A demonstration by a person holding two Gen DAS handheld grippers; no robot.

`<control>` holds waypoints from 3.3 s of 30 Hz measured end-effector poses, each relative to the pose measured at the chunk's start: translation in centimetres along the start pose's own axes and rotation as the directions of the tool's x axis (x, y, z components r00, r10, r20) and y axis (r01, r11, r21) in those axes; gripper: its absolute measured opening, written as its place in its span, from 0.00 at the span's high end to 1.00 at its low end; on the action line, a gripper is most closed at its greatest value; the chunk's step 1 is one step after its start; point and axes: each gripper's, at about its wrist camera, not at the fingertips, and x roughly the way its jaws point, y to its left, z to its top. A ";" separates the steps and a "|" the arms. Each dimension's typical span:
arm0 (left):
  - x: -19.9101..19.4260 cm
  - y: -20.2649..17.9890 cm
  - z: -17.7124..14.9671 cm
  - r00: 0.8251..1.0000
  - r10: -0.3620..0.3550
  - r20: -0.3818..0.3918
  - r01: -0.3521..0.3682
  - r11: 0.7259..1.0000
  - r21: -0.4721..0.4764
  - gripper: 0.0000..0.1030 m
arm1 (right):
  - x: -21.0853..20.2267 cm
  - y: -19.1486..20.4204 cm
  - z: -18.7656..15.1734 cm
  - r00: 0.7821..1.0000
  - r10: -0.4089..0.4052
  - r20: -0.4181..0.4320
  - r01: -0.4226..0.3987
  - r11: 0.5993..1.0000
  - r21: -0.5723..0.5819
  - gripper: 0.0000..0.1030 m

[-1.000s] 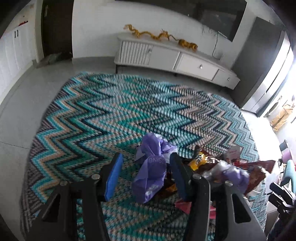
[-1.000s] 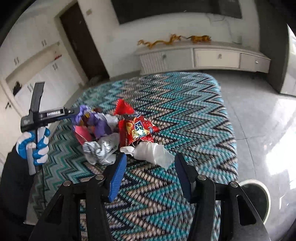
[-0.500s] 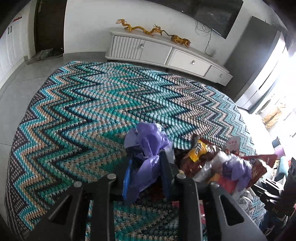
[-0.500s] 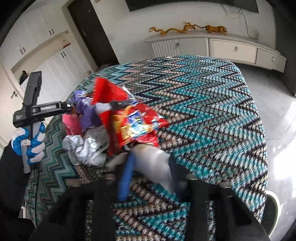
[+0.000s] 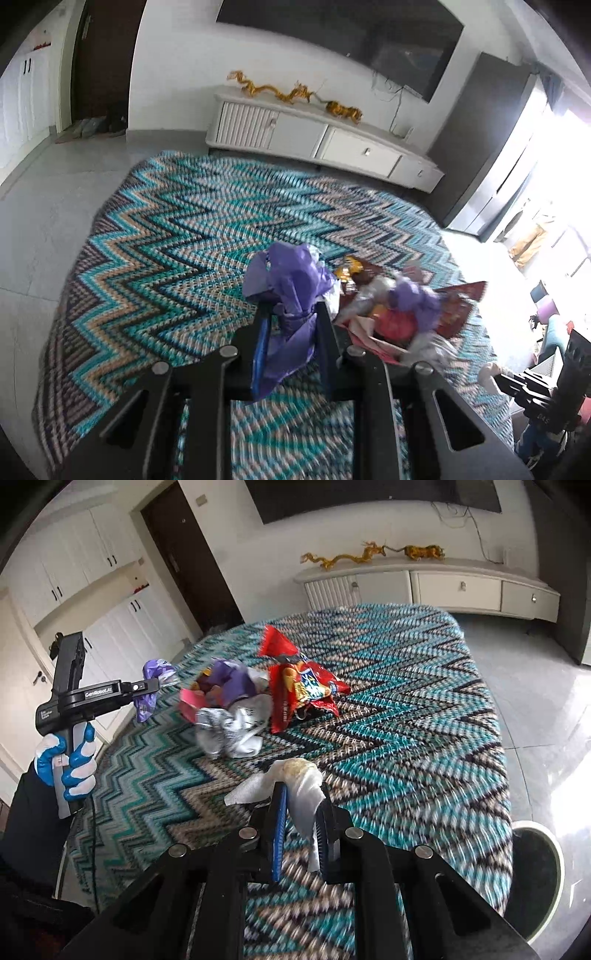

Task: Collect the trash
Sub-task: 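Grasp the purple plastic bag with the left gripper while the right grasps white tissue, then carry both items over the trash bin and open both grippers, then return both open tools to the remaining wrappers on the blanket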

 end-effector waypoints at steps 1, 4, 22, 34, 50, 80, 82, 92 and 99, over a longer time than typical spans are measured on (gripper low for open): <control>-1.0 -0.3 -0.1 1.000 -0.003 0.016 0.003 1.000 0.007 0.79 | -0.8 0.3 -0.1 1.000 -0.001 0.014 0.001 1.000 -0.001 0.86; -3.9 -1.3 -0.3 0.998 -0.020 0.063 0.019 1.000 0.024 0.79 | -3.2 1.4 0.0 0.998 -0.005 0.060 0.005 1.000 -0.007 0.86; -14.0 -13.8 -2.9 0.959 -0.231 0.162 0.190 0.954 0.233 0.79 | -17.5 1.9 -3.5 0.936 -0.139 0.323 0.133 0.990 0.041 0.86; -9.6 -26.9 -4.3 0.947 -0.322 -0.003 0.293 0.857 0.423 0.79 | -21.0 -7.9 -6.6 0.888 -0.287 0.360 0.193 0.942 0.275 0.84; 7.1 -44.0 -10.4 0.896 -0.260 -0.360 0.426 0.730 0.534 0.76 | -15.0 -21.9 -10.2 0.914 -0.373 0.157 0.256 0.833 0.490 0.80; 4.8 -40.6 -8.5 0.937 -0.261 -0.231 0.340 0.826 0.449 0.44 | -17.7 -20.5 -11.5 0.889 -0.425 0.172 0.269 0.788 0.553 0.52; 3.2 -39.7 -7.7 0.950 -0.258 -0.177 0.311 0.842 0.441 0.42 | -18.7 -19.2 -10.8 0.882 -0.429 0.194 0.271 0.800 0.535 0.52; -4.7 -31.8 -3.1 0.973 -0.224 0.052 0.193 0.920 0.341 0.41 | -22.6 -12.5 -7.1 0.852 -0.424 0.308 0.274 0.861 0.427 0.52; -9.8 -25.7 -1.5 0.969 -0.161 0.187 0.103 0.952 0.287 0.41 | -24.5 -8.5 -5.8 0.835 -0.421 0.355 0.287 0.882 0.373 0.52</control>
